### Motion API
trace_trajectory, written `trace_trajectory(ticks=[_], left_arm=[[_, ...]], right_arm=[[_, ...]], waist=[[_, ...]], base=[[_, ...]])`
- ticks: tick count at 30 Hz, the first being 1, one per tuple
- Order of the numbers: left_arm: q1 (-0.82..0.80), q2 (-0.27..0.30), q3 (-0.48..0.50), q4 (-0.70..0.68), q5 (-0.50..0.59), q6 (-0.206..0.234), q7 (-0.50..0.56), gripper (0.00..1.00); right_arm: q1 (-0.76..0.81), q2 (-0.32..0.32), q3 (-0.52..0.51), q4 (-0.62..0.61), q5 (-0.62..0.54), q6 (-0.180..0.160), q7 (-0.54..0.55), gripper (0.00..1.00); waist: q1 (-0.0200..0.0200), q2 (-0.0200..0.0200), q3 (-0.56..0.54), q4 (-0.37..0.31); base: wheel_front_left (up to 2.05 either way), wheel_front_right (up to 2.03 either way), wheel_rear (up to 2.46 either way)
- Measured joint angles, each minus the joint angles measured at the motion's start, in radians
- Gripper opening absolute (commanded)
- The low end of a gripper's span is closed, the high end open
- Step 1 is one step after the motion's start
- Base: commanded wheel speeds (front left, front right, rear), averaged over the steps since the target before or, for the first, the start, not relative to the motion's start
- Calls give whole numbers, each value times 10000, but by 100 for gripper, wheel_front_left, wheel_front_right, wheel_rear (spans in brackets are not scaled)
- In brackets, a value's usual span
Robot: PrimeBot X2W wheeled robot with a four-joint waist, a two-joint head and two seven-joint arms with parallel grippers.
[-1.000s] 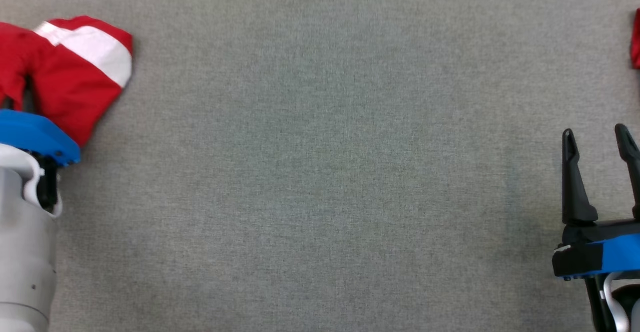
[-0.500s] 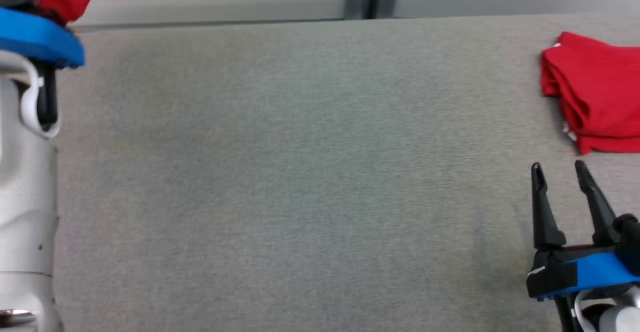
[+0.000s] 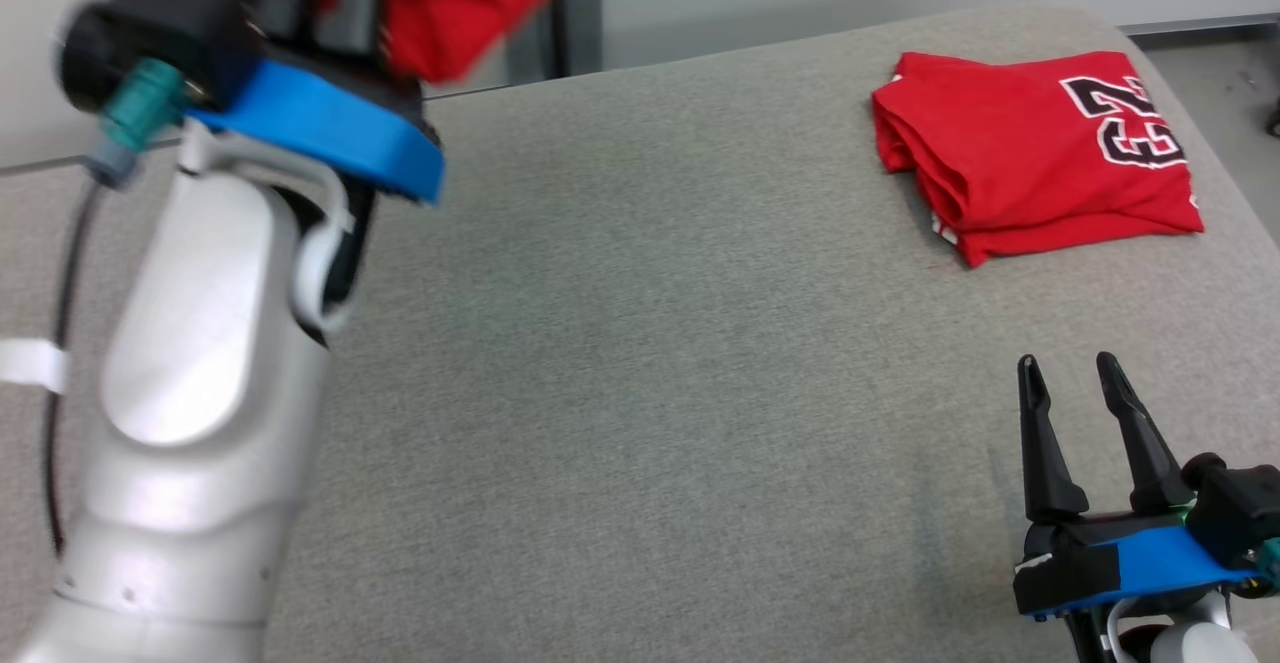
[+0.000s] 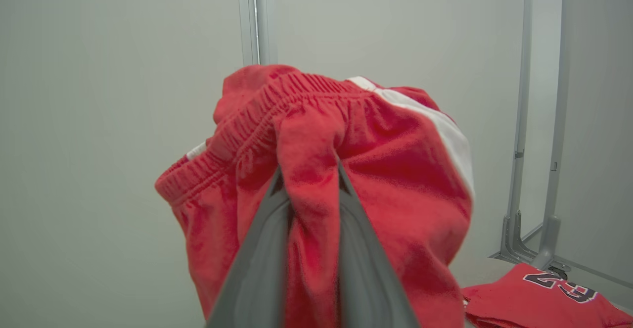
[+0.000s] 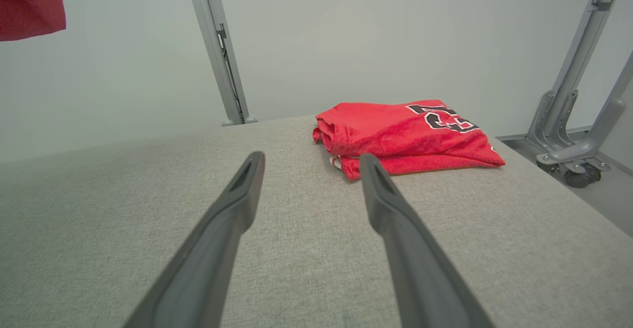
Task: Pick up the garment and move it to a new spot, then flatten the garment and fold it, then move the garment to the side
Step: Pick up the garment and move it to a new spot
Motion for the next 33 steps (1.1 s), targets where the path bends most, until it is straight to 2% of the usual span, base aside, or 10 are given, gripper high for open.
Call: trace_trajectory(ticks=[8,19,20,21,27,33], left_arm=[[1749,-418,-915,368,-31,0,96,0],[4177,-752,-2151,2034,69,2,-268,0],[4265,-803,-2228,2138,75,2,-307,90],[4296,-844,-2311,2219,104,2,-355,100],[4293,-1001,-2104,2031,8,240,-805,100],[4683,-899,-1360,1104,-144,640,-920,100]], right_arm=[[-114,2,59,282,67,0,-182,100],[-166,4,52,520,36,0,-267,100],[-163,2,61,527,15,0,-265,100],[-165,2,65,535,-19,0,-257,100],[-77,2,98,662,-77,0,-207,100],[114,4,146,725,-117,0,-121,100]], waist=[[0,0,23,-348],[1,0,13,-217],[1,0,-22,-179],[1,0,-54,-141],[1,0,-473,218],[1,0,-1020,753]], base=[[0,0,0],[0,0,0],[0,0,0],[0,0,0],[0,0,0],[0,0,0]])
